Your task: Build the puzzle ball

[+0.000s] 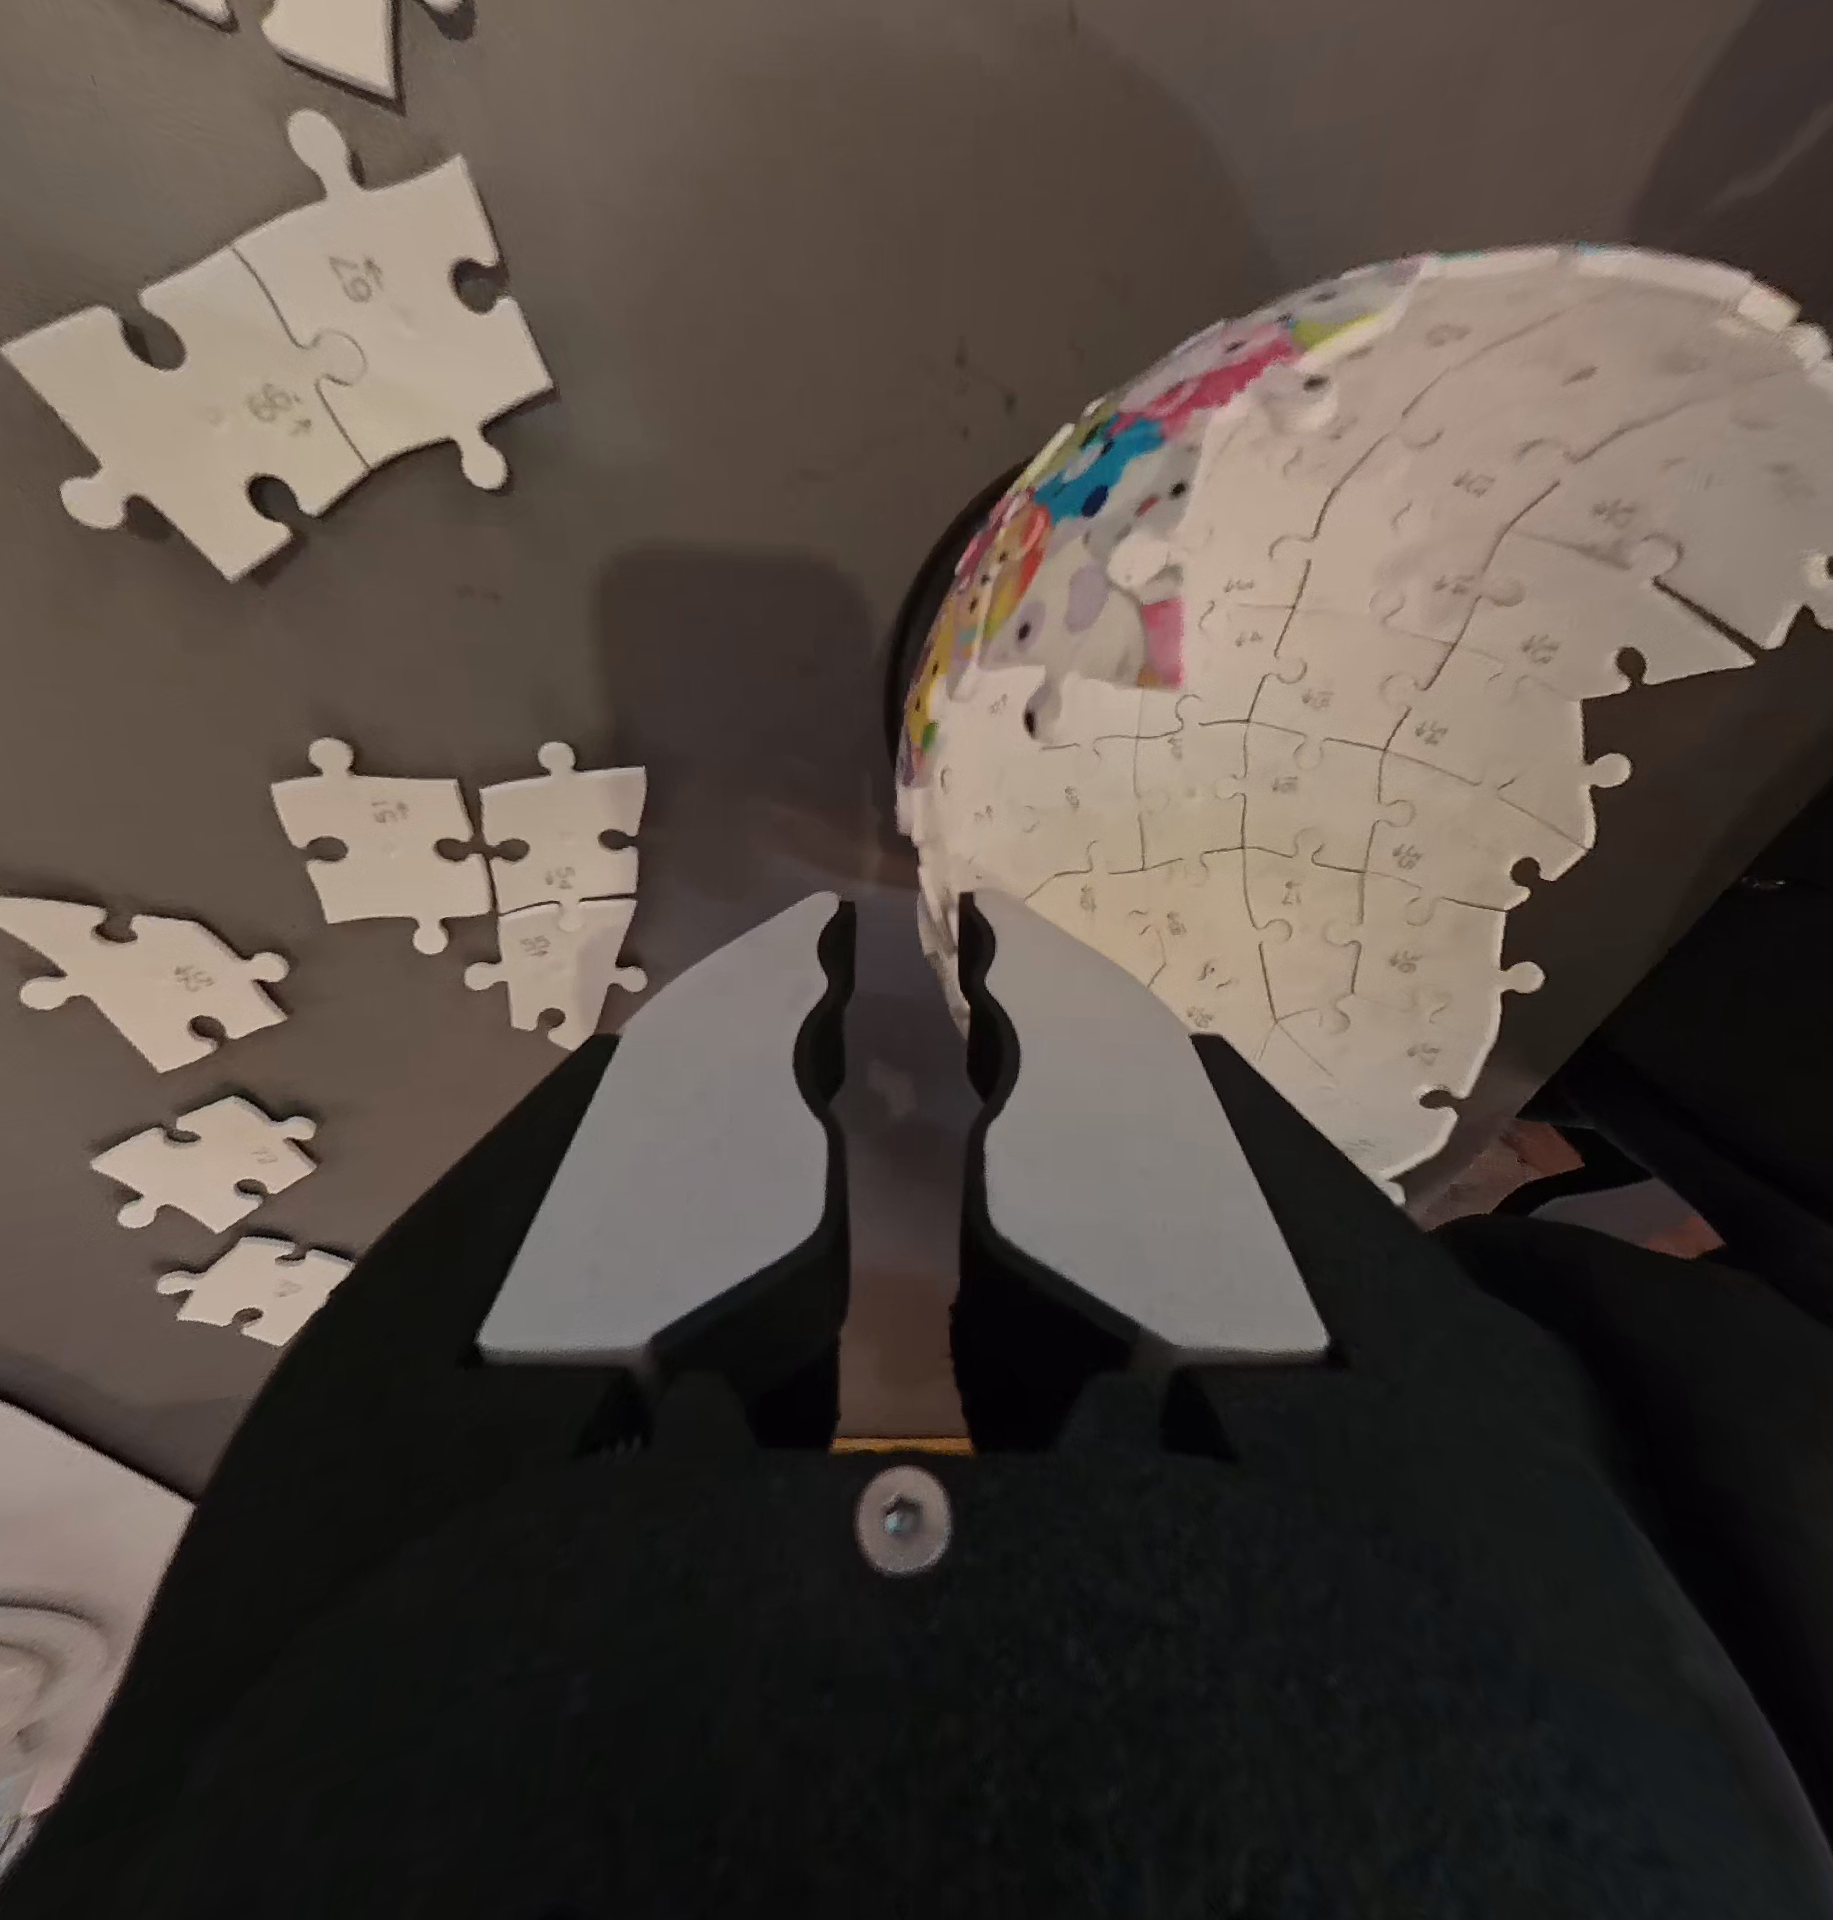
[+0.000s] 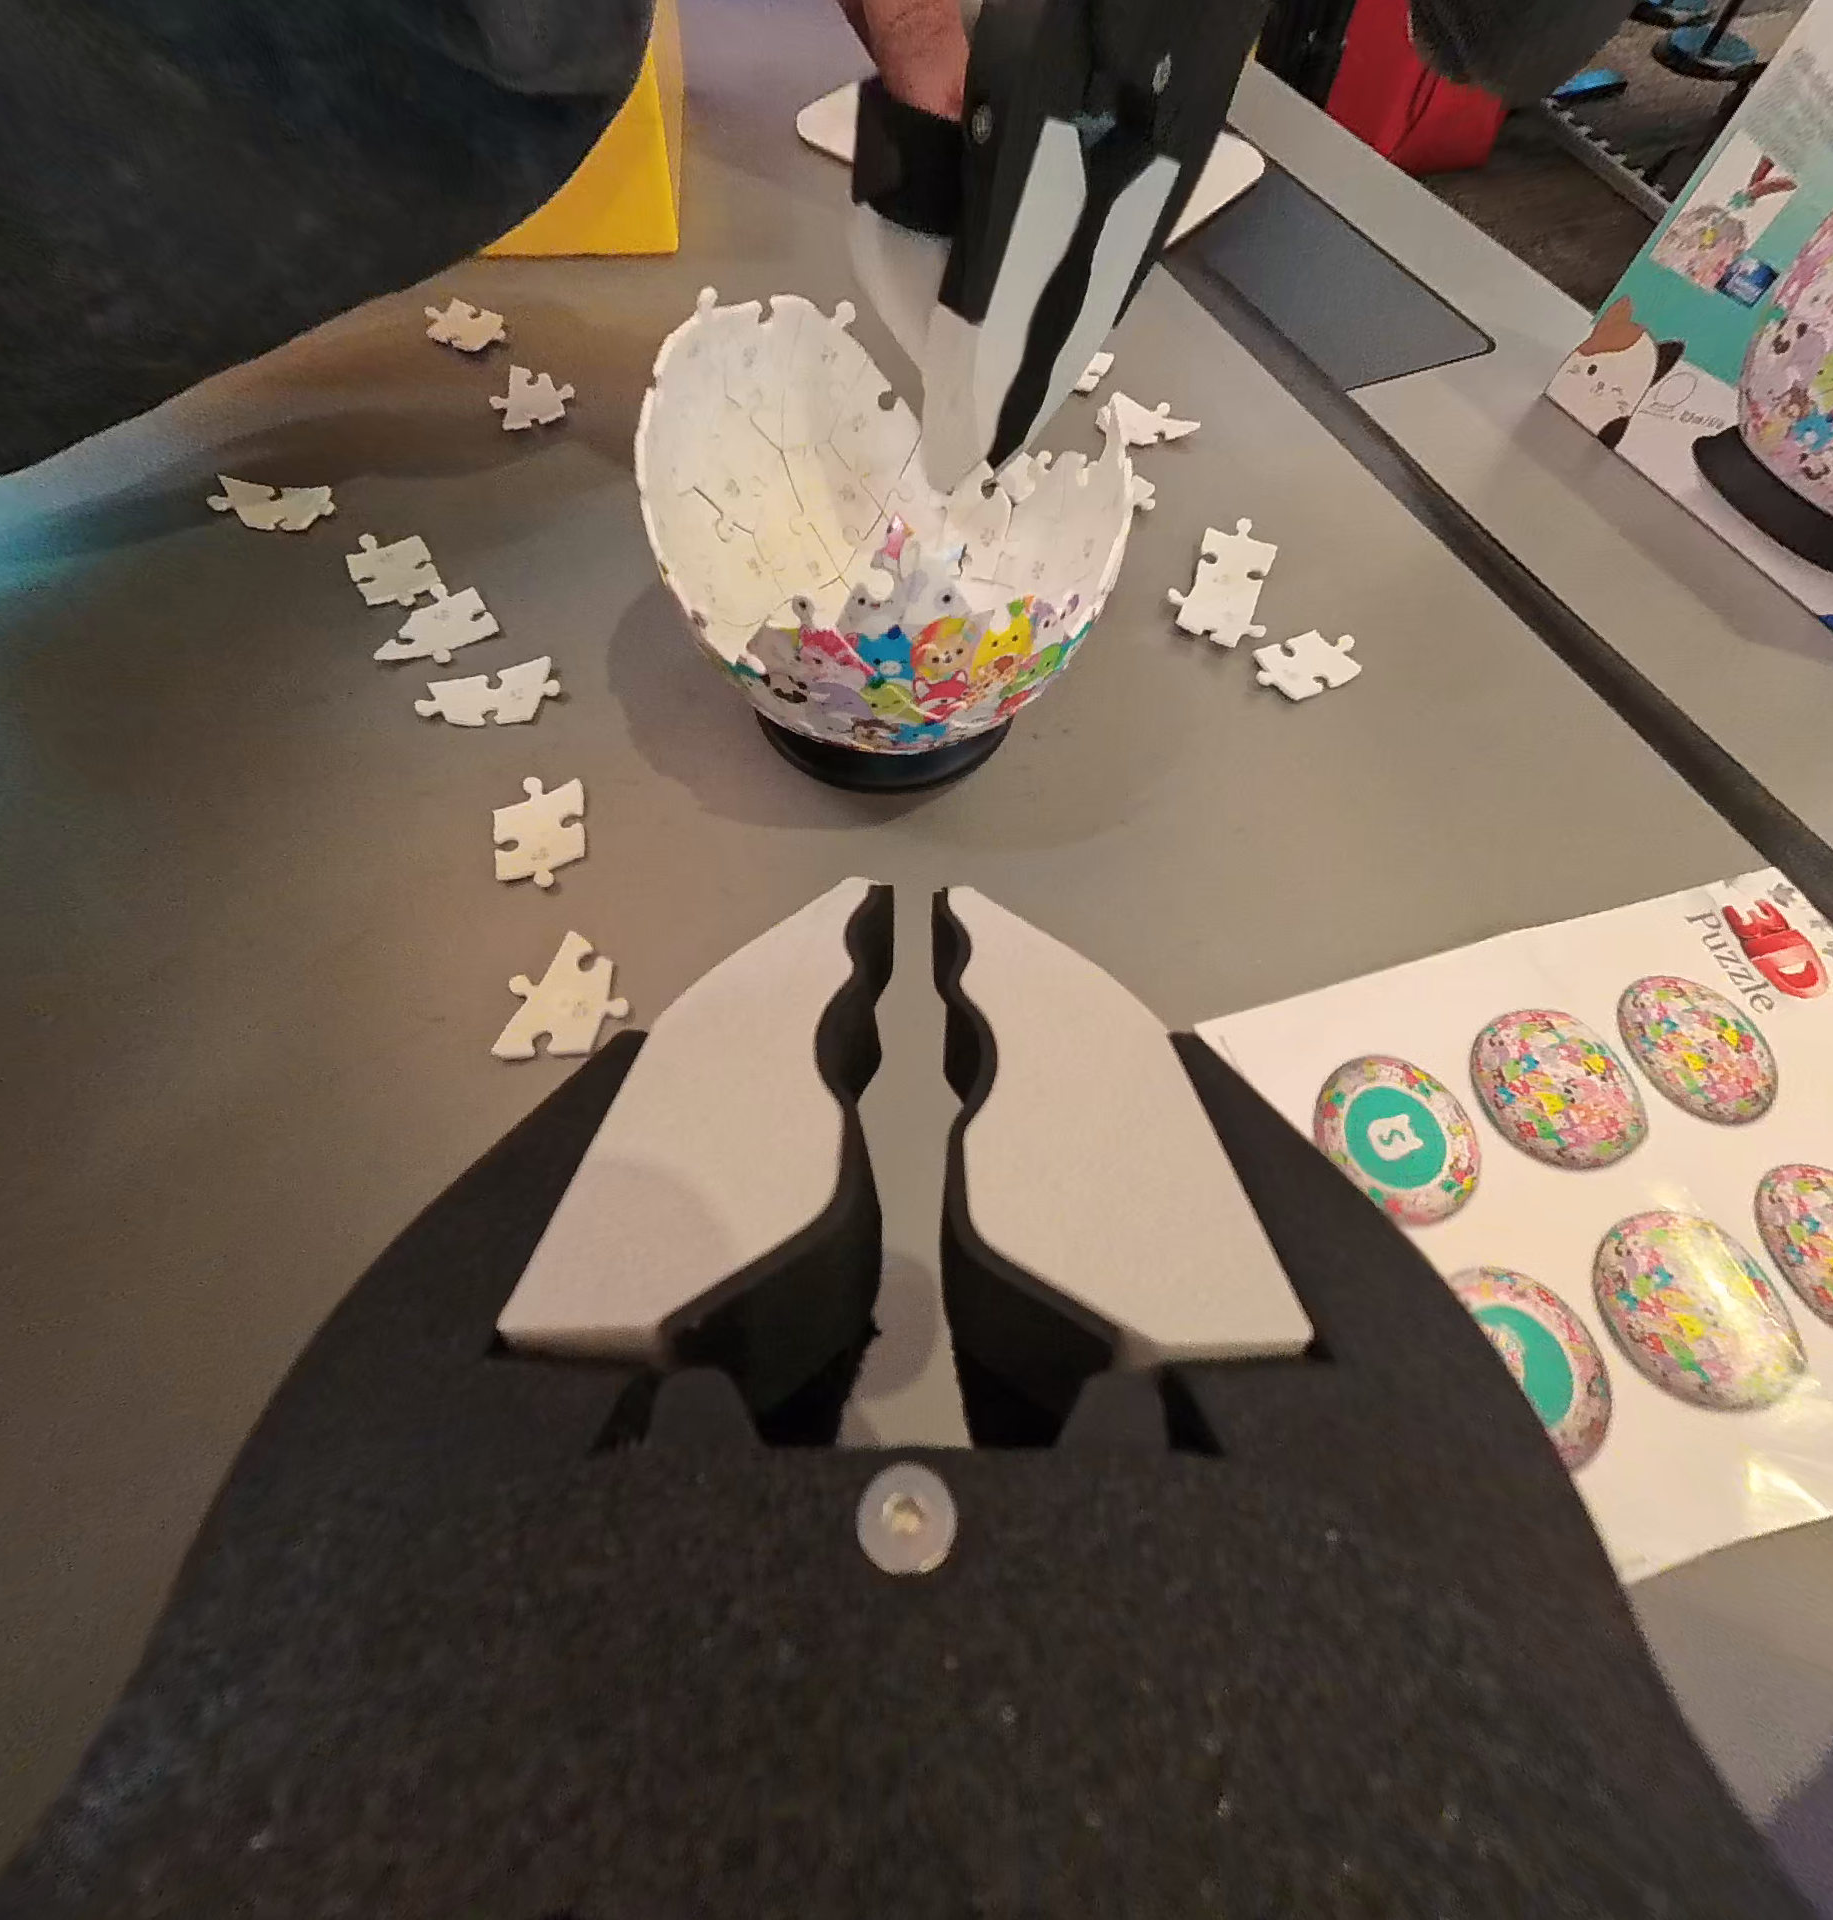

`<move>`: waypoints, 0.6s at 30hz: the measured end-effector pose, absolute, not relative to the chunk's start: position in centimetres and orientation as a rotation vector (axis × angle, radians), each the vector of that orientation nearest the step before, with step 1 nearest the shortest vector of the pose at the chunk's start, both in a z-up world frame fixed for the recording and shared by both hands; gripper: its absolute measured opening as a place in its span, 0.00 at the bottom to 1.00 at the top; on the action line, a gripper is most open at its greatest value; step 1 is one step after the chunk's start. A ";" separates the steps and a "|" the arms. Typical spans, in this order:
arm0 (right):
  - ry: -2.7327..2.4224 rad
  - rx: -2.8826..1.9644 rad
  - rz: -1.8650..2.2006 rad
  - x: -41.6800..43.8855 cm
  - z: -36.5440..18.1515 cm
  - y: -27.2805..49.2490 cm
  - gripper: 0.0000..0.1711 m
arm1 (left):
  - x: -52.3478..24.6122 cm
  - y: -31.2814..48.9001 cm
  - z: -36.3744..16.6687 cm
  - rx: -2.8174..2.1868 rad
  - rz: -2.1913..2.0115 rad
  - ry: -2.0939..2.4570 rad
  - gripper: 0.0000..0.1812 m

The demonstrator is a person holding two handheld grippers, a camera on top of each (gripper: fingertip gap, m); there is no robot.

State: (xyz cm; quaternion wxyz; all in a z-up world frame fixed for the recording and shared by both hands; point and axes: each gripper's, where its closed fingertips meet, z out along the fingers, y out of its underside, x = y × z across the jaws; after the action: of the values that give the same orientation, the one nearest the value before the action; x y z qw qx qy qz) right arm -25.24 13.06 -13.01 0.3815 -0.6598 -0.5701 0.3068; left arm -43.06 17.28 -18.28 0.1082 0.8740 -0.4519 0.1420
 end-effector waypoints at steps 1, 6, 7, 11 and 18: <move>-1.457 -1.678 0.784 -25.5 -12.9 13.2 0.04 | -43.0 17.2 -18.3 2.565 0.436 -1.325 0.08; -1.462 -1.636 0.796 -28.2 -11.6 14.0 0.05 | -42.9 17.0 -18.3 2.543 0.468 -1.305 0.02; -1.463 -1.635 0.801 -28.9 -11.6 14.0 0.06 | -43.0 17.0 -18.3 2.542 0.467 -1.304 0.02; -1.425 -1.656 0.851 -31.2 -12.1 13.2 0.09 | -43.1 17.1 -18.3 2.530 0.447 -1.337 0.02; -1.266 -1.711 0.806 -30.8 -12.9 13.9 0.19 | -43.2 16.9 -18.6 2.527 0.514 -1.289 0.02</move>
State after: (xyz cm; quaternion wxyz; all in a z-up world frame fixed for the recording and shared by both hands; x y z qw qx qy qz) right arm -30.84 13.86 -12.94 0.4193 -0.6826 -0.5048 0.3217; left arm -43.21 16.91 -18.56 0.1289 0.8692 -0.4434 0.1768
